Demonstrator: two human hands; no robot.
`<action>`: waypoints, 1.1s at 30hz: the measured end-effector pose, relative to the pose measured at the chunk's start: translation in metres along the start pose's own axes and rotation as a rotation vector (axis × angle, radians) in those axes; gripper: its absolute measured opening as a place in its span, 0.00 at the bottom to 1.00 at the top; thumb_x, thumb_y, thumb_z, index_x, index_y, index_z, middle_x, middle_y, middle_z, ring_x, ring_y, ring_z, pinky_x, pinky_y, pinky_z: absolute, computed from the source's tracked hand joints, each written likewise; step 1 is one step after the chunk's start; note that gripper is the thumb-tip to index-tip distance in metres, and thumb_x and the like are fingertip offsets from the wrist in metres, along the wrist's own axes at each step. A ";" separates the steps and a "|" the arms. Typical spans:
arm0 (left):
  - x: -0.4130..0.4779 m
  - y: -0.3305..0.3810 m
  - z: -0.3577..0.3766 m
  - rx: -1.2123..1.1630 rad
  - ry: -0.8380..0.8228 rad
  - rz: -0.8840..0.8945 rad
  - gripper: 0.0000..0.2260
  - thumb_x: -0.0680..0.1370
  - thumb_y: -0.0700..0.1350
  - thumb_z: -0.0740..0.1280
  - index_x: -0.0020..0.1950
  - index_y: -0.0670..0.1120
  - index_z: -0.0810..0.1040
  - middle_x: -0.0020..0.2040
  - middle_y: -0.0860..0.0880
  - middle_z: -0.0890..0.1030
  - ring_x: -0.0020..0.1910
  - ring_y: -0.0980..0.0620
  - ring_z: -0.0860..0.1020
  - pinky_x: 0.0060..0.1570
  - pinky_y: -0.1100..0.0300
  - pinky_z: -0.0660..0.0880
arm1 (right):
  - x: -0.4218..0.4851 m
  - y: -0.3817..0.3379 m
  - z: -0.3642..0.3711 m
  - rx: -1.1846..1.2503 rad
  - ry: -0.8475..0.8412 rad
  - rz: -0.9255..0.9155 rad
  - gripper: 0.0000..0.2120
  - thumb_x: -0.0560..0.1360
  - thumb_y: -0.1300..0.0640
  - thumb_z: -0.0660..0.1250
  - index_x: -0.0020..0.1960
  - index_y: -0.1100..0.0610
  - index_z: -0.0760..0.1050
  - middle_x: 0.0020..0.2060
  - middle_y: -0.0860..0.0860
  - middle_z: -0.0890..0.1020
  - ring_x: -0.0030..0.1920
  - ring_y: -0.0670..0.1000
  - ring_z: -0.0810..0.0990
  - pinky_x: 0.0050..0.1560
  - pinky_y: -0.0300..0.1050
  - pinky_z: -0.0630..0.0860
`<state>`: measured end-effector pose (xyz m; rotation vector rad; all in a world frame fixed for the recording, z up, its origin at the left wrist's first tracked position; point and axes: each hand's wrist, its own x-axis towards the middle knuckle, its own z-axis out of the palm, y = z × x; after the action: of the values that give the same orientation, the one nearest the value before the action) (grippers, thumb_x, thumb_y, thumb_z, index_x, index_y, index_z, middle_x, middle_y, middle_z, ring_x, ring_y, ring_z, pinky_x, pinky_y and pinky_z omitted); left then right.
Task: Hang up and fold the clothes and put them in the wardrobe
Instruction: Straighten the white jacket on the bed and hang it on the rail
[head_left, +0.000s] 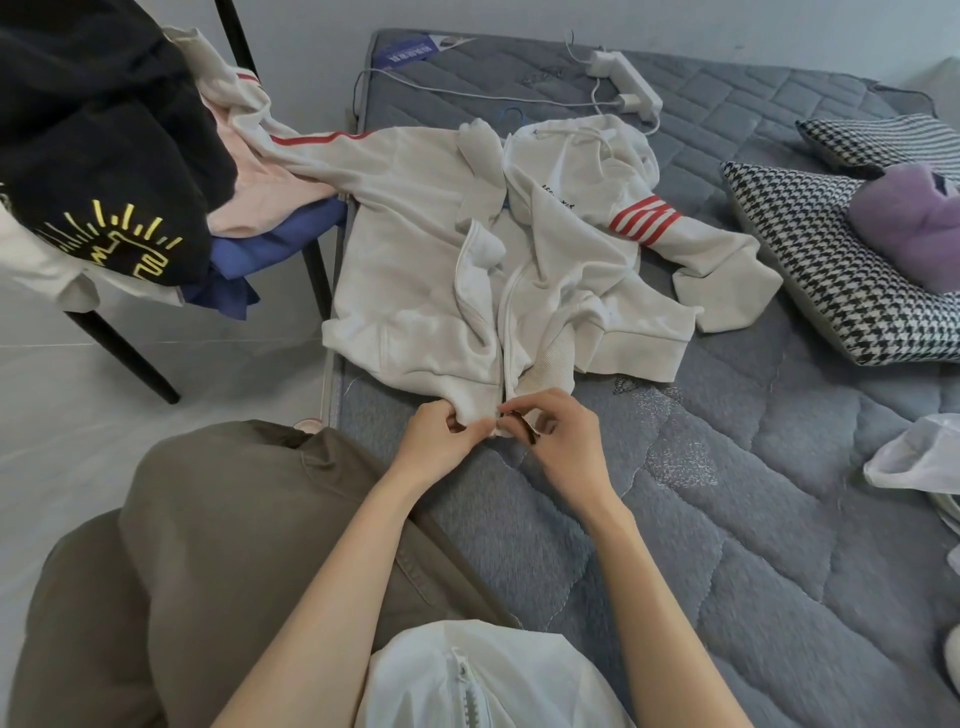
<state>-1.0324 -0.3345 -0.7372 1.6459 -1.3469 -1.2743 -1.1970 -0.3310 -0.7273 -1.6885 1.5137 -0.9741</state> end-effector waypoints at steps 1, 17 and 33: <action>0.000 0.000 0.000 -0.010 -0.001 -0.005 0.15 0.74 0.47 0.72 0.43 0.34 0.77 0.36 0.45 0.78 0.36 0.53 0.74 0.37 0.59 0.68 | 0.002 0.000 -0.002 -0.039 -0.003 -0.036 0.04 0.71 0.57 0.76 0.44 0.50 0.83 0.41 0.45 0.82 0.36 0.44 0.75 0.41 0.30 0.70; 0.003 0.001 0.006 -0.050 -0.076 -0.039 0.10 0.75 0.43 0.71 0.49 0.37 0.80 0.43 0.43 0.84 0.35 0.57 0.80 0.40 0.63 0.77 | 0.023 -0.020 -0.019 -0.418 -0.162 -0.330 0.03 0.74 0.62 0.70 0.46 0.58 0.83 0.40 0.49 0.82 0.43 0.49 0.76 0.45 0.43 0.72; 0.002 0.010 0.020 -0.647 0.001 -0.264 0.10 0.72 0.41 0.74 0.51 0.40 0.80 0.45 0.45 0.83 0.40 0.53 0.81 0.42 0.63 0.81 | 0.063 -0.041 -0.025 -0.217 -0.216 -0.132 0.05 0.72 0.63 0.73 0.46 0.56 0.84 0.38 0.48 0.85 0.40 0.40 0.82 0.44 0.28 0.74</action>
<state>-1.0544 -0.3372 -0.7349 1.3729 -0.6140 -1.6412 -1.1948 -0.3893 -0.6735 -1.9981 1.4196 -0.6839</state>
